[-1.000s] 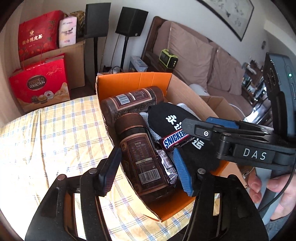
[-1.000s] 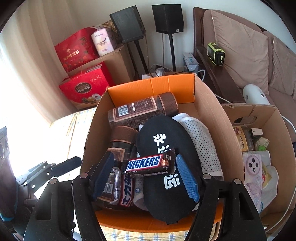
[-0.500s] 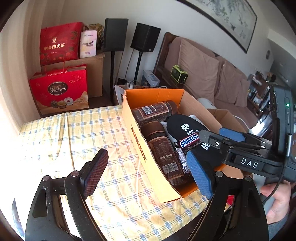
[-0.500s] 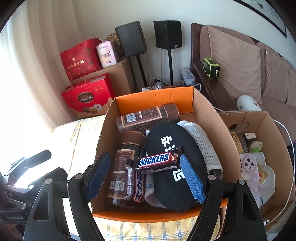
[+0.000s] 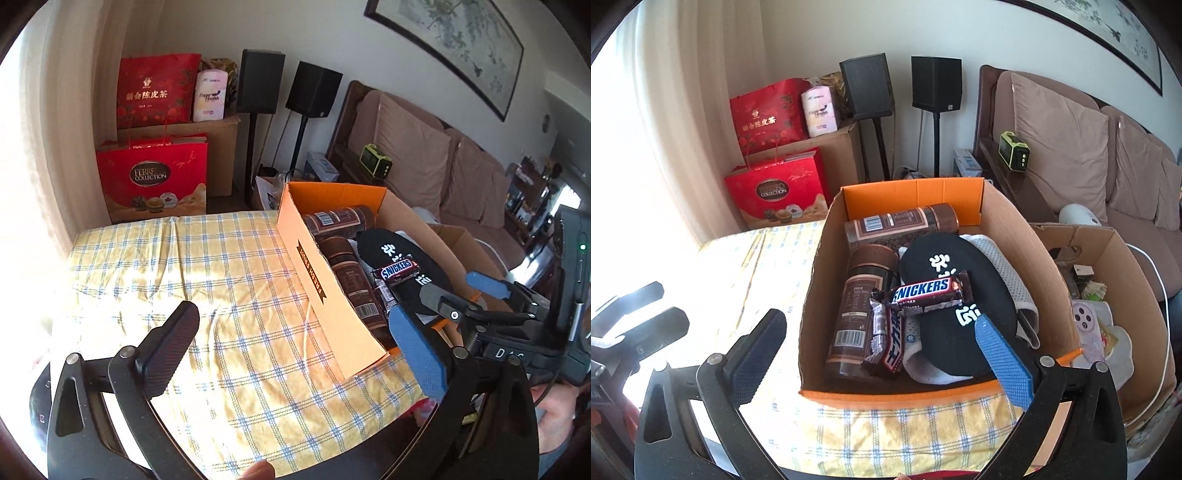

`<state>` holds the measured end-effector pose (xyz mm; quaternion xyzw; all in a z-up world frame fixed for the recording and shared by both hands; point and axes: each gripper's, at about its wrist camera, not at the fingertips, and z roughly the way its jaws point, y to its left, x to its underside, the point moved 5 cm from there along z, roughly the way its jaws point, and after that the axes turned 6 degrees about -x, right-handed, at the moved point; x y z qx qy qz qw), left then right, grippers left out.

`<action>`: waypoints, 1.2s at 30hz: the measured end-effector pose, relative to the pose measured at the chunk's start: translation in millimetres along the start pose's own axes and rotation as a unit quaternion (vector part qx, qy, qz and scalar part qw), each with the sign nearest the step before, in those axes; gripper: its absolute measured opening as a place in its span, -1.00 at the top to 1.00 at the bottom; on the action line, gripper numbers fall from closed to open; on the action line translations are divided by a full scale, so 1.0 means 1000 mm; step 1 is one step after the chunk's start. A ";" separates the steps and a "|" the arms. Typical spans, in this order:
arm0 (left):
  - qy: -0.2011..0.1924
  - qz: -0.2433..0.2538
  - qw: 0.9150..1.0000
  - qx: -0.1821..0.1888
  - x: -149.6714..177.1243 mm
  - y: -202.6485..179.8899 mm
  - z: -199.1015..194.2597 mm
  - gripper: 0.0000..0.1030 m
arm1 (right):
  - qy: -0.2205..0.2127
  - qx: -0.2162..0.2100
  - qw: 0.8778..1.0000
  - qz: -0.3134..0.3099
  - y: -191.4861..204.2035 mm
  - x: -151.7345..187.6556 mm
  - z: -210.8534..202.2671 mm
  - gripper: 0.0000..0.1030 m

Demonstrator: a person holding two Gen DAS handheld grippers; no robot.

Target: Organize objects

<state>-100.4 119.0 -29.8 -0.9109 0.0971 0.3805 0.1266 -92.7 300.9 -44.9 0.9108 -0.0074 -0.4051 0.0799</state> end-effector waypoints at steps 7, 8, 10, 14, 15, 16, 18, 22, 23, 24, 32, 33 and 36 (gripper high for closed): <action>-0.013 -0.033 0.998 -0.042 0.015 0.019 -0.016 -1.00 | -0.007 0.020 1.000 -0.018 0.013 0.017 -0.008 -0.99; -0.011 -0.036 0.998 -0.054 0.018 0.022 -0.016 -1.00 | -0.007 0.023 1.000 -0.019 0.013 0.020 -0.009 -0.99; -0.005 -0.041 0.998 -0.054 0.027 0.025 -0.017 -1.00 | -0.014 0.020 1.000 -0.017 0.015 0.025 -0.013 -0.99; 0.007 -0.056 0.997 -0.059 0.043 0.033 -0.021 -1.00 | -0.015 0.024 0.999 -0.023 0.020 0.037 -0.020 -0.99; 0.005 -0.058 0.996 -0.063 0.047 0.034 -0.023 -1.00 | -0.015 0.028 0.999 -0.025 0.021 0.040 -0.022 -0.99; 0.002 -0.060 0.996 -0.066 0.050 0.036 -0.026 -1.00 | -0.017 0.031 0.999 -0.026 0.022 0.043 -0.024 -0.99; 0.000 -0.061 0.996 -0.069 0.057 0.037 -0.033 -1.00 | -0.022 0.033 0.999 -0.028 0.023 0.049 -0.030 -0.99; -0.008 -0.043 0.995 -0.086 0.068 0.036 -0.045 -1.00 | -0.031 0.033 0.999 -0.026 0.028 0.062 -0.043 -0.99; -0.012 -0.038 0.995 -0.095 0.071 0.036 -0.048 -1.00 | -0.033 0.033 0.999 -0.025 0.029 0.065 -0.046 -0.99; -0.014 -0.035 0.994 -0.103 0.074 0.037 -0.050 -1.00 | -0.034 0.032 0.999 -0.025 0.030 0.068 -0.048 -0.99; -0.016 -0.043 0.993 -0.109 0.101 0.042 -0.065 -1.00 | -0.046 0.036 0.998 -0.025 0.038 0.091 -0.067 -0.99; -0.014 -0.043 0.993 -0.110 0.104 0.042 -0.066 -1.00 | -0.047 0.038 0.998 -0.026 0.038 0.093 -0.069 -0.99; -0.011 -0.042 0.992 -0.118 0.108 0.045 -0.067 -1.00 | -0.042 0.041 0.998 -0.027 0.040 0.100 -0.070 -0.99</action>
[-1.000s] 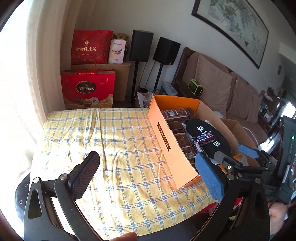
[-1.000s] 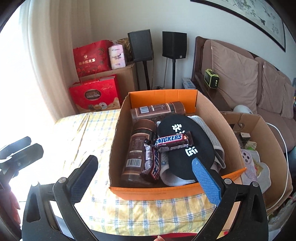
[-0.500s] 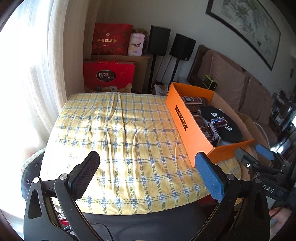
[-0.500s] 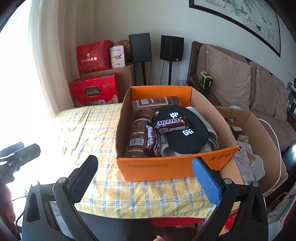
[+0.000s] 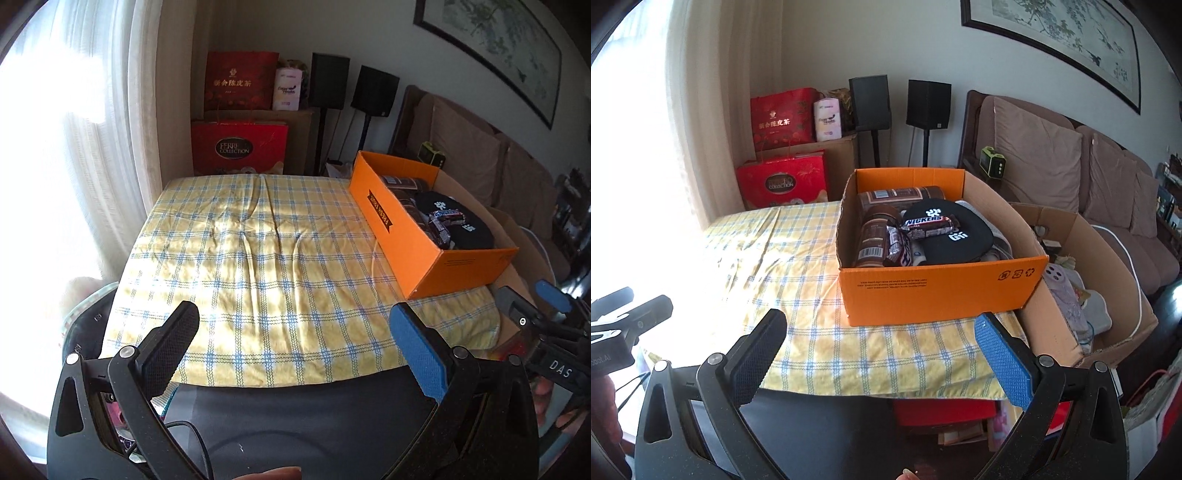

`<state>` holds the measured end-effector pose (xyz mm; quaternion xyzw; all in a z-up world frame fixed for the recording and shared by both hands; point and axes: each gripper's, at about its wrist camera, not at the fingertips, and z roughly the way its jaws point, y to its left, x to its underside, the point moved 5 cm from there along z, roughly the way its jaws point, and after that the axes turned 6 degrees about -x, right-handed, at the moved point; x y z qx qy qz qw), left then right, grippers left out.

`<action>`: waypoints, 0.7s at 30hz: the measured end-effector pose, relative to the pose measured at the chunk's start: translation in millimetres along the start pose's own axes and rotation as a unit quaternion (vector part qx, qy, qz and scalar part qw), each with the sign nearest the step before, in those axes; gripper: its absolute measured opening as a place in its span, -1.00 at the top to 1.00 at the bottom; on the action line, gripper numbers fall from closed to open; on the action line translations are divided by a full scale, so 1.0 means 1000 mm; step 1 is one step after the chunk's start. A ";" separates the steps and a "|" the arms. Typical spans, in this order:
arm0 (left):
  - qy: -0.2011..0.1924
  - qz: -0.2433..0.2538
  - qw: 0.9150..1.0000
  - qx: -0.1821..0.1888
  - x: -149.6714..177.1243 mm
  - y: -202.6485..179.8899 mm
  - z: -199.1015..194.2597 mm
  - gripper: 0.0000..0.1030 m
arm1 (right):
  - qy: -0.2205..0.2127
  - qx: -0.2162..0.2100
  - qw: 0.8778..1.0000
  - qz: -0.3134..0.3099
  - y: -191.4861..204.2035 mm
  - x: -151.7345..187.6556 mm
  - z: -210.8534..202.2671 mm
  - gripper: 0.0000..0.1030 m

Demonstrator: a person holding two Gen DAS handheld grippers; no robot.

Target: Organize objects

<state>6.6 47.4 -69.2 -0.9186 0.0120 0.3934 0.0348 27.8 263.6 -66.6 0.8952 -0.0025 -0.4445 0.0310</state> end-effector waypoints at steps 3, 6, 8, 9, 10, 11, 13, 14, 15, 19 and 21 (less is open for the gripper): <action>0.004 -0.003 1.000 0.001 0.001 0.002 0.001 -1.00 | 0.000 0.002 1.000 0.003 0.000 0.002 -0.002 -0.99; 0.000 -0.007 1.000 0.005 -0.001 0.004 -0.002 -1.00 | -0.004 0.006 1.000 0.005 -0.003 0.000 -0.005 -0.99; -0.003 -0.007 1.000 0.004 -0.002 0.005 -0.004 -1.00 | -0.007 0.010 1.000 0.005 -0.004 -0.002 -0.007 -0.99; -0.004 -0.007 1.000 0.002 -0.003 0.005 -0.005 -1.00 | -0.008 0.011 1.000 0.005 -0.005 -0.002 -0.008 -0.99; -0.005 -0.006 1.000 0.000 -0.003 0.006 -0.005 -1.00 | -0.009 0.012 1.000 0.006 -0.005 -0.003 -0.009 -0.99; -0.006 -0.006 1.000 -0.001 -0.003 0.006 -0.006 -1.00 | -0.009 0.012 1.000 0.006 -0.005 -0.003 -0.009 -0.99; -0.007 -0.007 1.000 -0.003 -0.003 0.007 -0.007 -1.00 | -0.011 0.011 1.000 0.008 -0.005 -0.003 -0.009 -0.99; -0.008 -0.007 1.000 -0.005 -0.004 0.007 -0.008 -1.00 | -0.011 0.011 1.000 0.009 -0.005 -0.003 -0.009 -0.99; -0.010 -0.007 1.000 -0.007 -0.004 0.007 -0.008 -1.00 | -0.010 0.011 1.000 0.009 -0.005 -0.003 -0.009 -0.99; -0.013 -0.006 1.000 -0.008 -0.005 0.009 -0.009 -1.00 | -0.009 0.010 1.000 0.007 -0.003 -0.003 -0.008 -0.99; -0.013 -0.008 1.000 -0.006 -0.005 0.010 -0.009 -1.00 | -0.009 0.009 1.000 0.009 -0.003 -0.002 -0.009 -0.99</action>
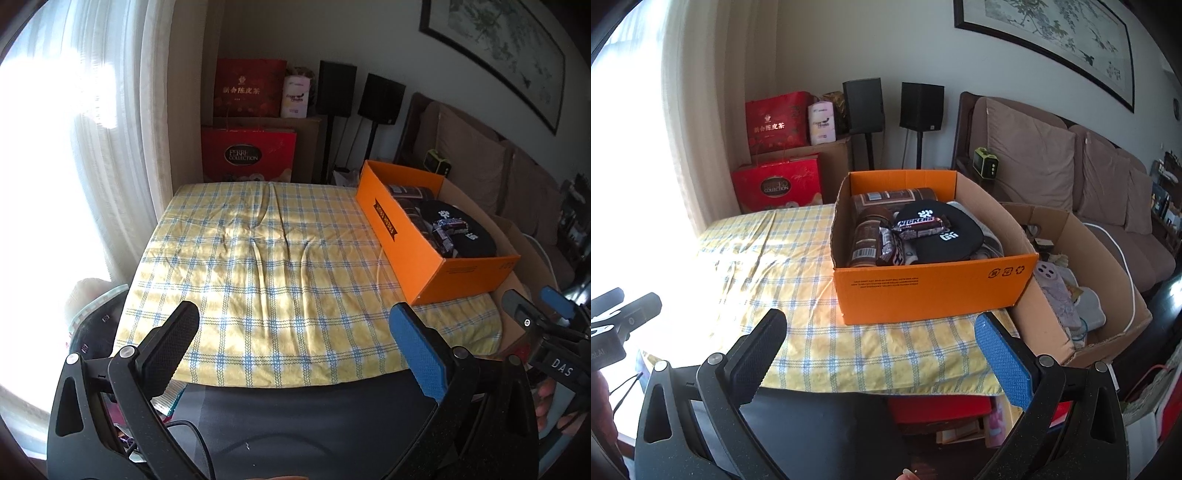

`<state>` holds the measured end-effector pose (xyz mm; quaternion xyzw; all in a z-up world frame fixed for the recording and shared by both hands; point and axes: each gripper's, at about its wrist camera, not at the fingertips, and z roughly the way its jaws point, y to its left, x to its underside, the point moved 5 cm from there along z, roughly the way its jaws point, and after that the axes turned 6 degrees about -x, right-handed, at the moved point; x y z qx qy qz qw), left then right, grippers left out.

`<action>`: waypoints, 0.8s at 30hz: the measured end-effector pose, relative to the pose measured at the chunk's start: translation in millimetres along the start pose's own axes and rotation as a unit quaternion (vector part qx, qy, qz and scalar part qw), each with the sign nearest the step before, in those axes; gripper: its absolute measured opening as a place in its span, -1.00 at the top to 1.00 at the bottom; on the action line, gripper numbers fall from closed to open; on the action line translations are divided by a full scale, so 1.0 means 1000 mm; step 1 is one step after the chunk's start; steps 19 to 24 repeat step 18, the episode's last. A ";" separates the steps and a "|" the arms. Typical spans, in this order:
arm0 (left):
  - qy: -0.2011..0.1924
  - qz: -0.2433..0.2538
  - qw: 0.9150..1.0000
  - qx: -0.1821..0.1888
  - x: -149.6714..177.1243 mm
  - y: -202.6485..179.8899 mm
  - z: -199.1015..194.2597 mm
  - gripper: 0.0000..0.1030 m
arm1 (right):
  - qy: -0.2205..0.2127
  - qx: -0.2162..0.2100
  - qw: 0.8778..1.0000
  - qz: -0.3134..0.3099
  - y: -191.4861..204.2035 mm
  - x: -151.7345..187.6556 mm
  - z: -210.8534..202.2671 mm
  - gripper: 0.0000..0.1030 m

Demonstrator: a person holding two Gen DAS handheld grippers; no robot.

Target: Organize objects

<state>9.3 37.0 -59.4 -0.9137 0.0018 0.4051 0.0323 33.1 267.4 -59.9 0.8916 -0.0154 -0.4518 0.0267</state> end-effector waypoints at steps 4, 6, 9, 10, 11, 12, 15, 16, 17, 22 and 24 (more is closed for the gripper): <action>0.000 0.000 1.000 0.000 0.000 0.001 0.000 -1.00 | -0.002 0.001 1.000 0.001 0.000 0.000 -0.001 -0.99; 0.001 0.001 1.000 -0.002 0.000 0.001 0.000 -1.00 | -0.002 0.001 1.000 0.001 0.000 -0.001 -0.001 -0.99; 0.000 0.001 1.000 -0.002 0.000 0.000 0.000 -1.00 | -0.003 0.001 1.000 0.001 0.000 -0.001 -0.001 -0.99; -0.001 0.002 1.000 -0.003 0.000 0.000 0.000 -1.00 | -0.003 0.001 1.000 0.001 -0.001 -0.001 -0.001 -0.99; -0.001 0.003 1.000 -0.003 0.000 0.000 0.000 -1.00 | -0.003 0.000 1.000 0.001 -0.001 -0.001 -0.001 -0.99; -0.001 0.004 1.000 -0.002 0.000 0.000 0.000 -1.00 | -0.003 0.001 1.000 0.001 -0.001 -0.001 -0.001 -0.99; -0.001 0.004 1.000 -0.003 0.000 -0.001 -0.001 -1.00 | -0.002 0.001 1.000 0.000 -0.001 -0.001 0.000 -0.99; -0.002 0.005 1.000 -0.004 -0.001 0.000 0.000 -1.00 | -0.001 0.001 1.000 0.000 -0.001 -0.001 0.000 -0.99; -0.003 0.005 1.000 -0.006 -0.001 -0.001 -0.001 -1.00 | -0.001 0.000 1.000 0.001 -0.001 0.000 0.001 -0.99; -0.004 0.006 1.000 -0.009 -0.002 0.000 -0.001 -1.00 | -0.001 0.000 1.000 0.001 -0.001 0.000 0.001 -0.99; -0.004 0.006 1.000 -0.009 -0.002 0.000 -0.001 -1.00 | -0.001 0.000 1.000 0.001 -0.001 0.000 0.001 -0.99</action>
